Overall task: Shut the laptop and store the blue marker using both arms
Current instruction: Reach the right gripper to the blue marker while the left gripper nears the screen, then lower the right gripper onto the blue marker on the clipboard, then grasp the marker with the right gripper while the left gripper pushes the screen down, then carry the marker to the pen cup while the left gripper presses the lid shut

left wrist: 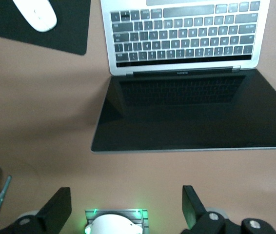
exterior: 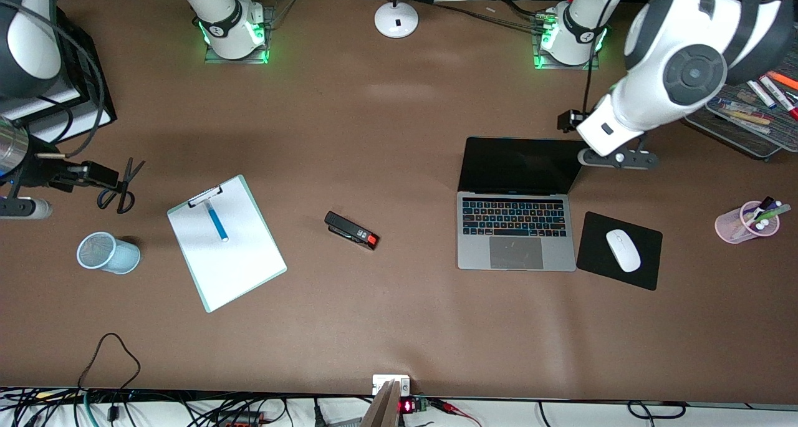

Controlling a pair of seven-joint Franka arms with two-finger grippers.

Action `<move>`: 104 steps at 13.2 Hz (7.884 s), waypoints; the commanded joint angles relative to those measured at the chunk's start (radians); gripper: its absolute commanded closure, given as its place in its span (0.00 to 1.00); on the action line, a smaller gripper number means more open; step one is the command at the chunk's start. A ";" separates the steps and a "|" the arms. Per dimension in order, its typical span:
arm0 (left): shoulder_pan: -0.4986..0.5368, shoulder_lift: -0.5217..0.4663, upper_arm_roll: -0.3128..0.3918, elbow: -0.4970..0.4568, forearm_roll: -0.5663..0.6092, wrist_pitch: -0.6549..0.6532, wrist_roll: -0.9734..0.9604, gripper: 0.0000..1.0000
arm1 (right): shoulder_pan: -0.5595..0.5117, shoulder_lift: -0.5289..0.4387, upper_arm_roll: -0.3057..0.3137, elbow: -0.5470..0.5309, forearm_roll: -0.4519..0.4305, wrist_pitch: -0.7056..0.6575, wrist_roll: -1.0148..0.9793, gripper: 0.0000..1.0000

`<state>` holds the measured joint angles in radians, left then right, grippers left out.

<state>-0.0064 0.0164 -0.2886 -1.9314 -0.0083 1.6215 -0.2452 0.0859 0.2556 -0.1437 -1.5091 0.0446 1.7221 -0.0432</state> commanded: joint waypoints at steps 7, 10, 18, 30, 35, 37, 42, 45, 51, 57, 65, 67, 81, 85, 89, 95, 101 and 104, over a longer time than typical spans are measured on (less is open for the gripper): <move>0.008 -0.087 -0.078 -0.211 0.013 0.167 -0.075 0.00 | 0.038 0.129 0.009 0.009 0.014 0.089 -0.044 0.00; 0.010 -0.087 -0.090 -0.228 0.013 0.176 -0.078 0.00 | 0.072 0.189 0.009 0.007 0.012 0.131 -0.098 0.00; 0.008 -0.093 -0.093 -0.279 0.013 0.187 -0.091 0.00 | 0.077 0.321 0.009 0.006 0.009 0.231 -0.333 0.00; 0.003 -0.055 -0.104 -0.322 0.011 0.293 -0.131 0.00 | 0.106 0.442 0.009 -0.013 0.014 0.321 -0.359 0.05; 0.003 -0.015 -0.121 -0.317 0.008 0.340 -0.160 0.00 | 0.126 0.430 0.009 -0.143 0.014 0.514 -0.366 0.10; 0.003 0.002 -0.121 -0.316 0.008 0.376 -0.160 0.00 | 0.126 0.430 0.009 -0.149 0.014 0.516 -0.365 0.19; 0.009 0.014 -0.121 -0.304 0.007 0.425 -0.160 0.00 | 0.126 0.429 0.010 -0.189 0.018 0.517 -0.363 0.28; 0.016 0.031 -0.121 -0.273 0.004 0.431 -0.160 0.00 | 0.127 0.426 0.010 -0.209 0.018 0.514 -0.363 0.32; 0.028 0.108 -0.118 -0.193 0.002 0.445 -0.160 0.00 | 0.135 0.398 0.009 -0.200 0.018 0.490 -0.353 0.39; 0.049 0.160 -0.113 -0.144 0.004 0.488 -0.155 0.00 | 0.132 0.407 0.010 -0.207 0.018 0.496 -0.353 0.43; 0.062 0.232 -0.113 -0.069 0.007 0.494 -0.149 0.00 | 0.132 0.410 0.009 -0.207 0.018 0.496 -0.354 0.55; 0.069 0.250 -0.112 -0.057 0.008 0.512 -0.146 0.00 | 0.132 0.416 0.010 -0.207 0.018 0.501 -0.357 0.55; 0.071 0.431 -0.101 0.086 0.017 0.613 -0.152 0.00 | 0.141 0.412 0.016 -0.191 0.021 0.493 -0.348 0.99; 0.068 0.473 -0.083 0.088 0.021 0.675 -0.144 0.00 | 0.138 0.374 0.016 -0.157 0.052 0.490 -0.360 1.00; 0.066 0.517 -0.075 0.086 0.021 0.748 -0.144 0.00 | 0.137 0.254 0.015 -0.149 0.052 0.453 -0.363 1.00; 0.057 0.568 -0.067 0.086 0.093 0.820 -0.157 0.00 | 0.133 0.203 0.009 0.088 0.051 0.110 -0.365 1.00; 0.048 0.620 -0.067 0.086 0.122 0.863 -0.163 0.00 | 0.106 0.183 0.006 0.110 0.038 0.109 -0.568 1.00; 0.048 0.637 -0.067 0.086 0.123 0.893 -0.163 0.00 | 0.077 0.185 0.007 0.104 0.038 0.187 -0.717 1.00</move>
<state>0.0498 0.6347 -0.3623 -1.8671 0.0875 2.5034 -0.3904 0.1857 0.4401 -0.1422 -1.4097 0.0776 1.8697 -0.6556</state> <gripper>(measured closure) 0.000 0.833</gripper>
